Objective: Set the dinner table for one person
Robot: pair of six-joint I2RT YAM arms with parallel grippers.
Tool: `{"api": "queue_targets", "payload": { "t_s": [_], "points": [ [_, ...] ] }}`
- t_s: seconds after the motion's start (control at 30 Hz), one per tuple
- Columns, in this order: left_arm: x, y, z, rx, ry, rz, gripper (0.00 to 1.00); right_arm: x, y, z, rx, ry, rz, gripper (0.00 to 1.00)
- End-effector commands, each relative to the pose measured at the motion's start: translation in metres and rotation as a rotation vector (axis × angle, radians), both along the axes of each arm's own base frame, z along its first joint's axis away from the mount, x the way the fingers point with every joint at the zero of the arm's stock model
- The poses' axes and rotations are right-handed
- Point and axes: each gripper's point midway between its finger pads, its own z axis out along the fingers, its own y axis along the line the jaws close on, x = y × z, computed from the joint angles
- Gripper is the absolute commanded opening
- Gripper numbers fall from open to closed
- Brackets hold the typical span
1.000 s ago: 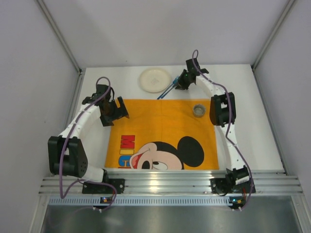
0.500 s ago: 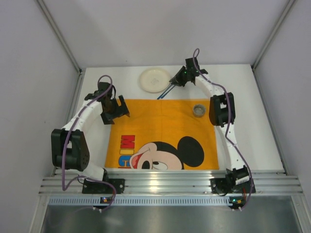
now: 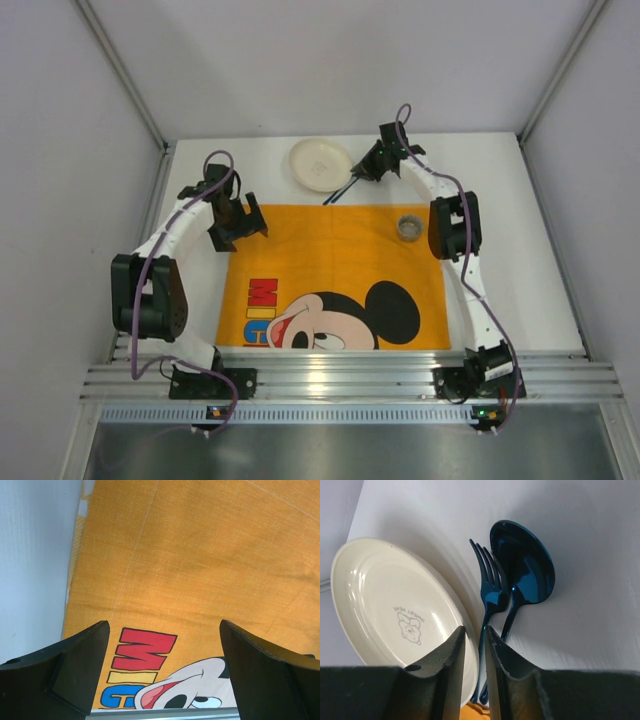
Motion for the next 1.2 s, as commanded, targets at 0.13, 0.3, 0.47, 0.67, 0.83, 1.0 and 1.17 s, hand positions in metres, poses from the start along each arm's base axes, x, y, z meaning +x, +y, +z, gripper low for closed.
{"api": "queue_targets", "payload": {
  "t_s": [0.13,0.3,0.47,0.67,0.83,1.0,1.17],
  "points": [
    [0.009,0.004,0.008,0.013,-0.024,0.011,0.96,0.000,0.008,-0.002,-0.058,-0.008,-0.013,0.22],
    [0.010,0.006,0.007,0.023,-0.021,0.009,0.96,0.001,0.025,0.003,-0.027,-0.042,0.021,0.22],
    [0.011,0.007,0.009,0.031,-0.022,0.006,0.96,-0.005,0.037,-0.001,-0.037,-0.050,0.056,0.17],
    [0.011,0.009,0.012,0.029,-0.026,0.010,0.96,-0.007,0.042,-0.002,-0.058,-0.067,0.078,0.00],
    [0.007,0.011,0.018,0.039,-0.040,0.013,0.96,0.000,0.049,0.019,-0.004,-0.119,0.098,0.00],
    [0.001,0.014,0.023,0.049,-0.061,0.019,0.96,-0.002,0.069,0.088,0.095,-0.244,0.157,0.00],
    [-0.001,0.018,0.035,0.059,-0.101,0.029,0.96,-0.041,0.061,0.151,0.085,-0.311,0.237,0.00]
  ]
}}
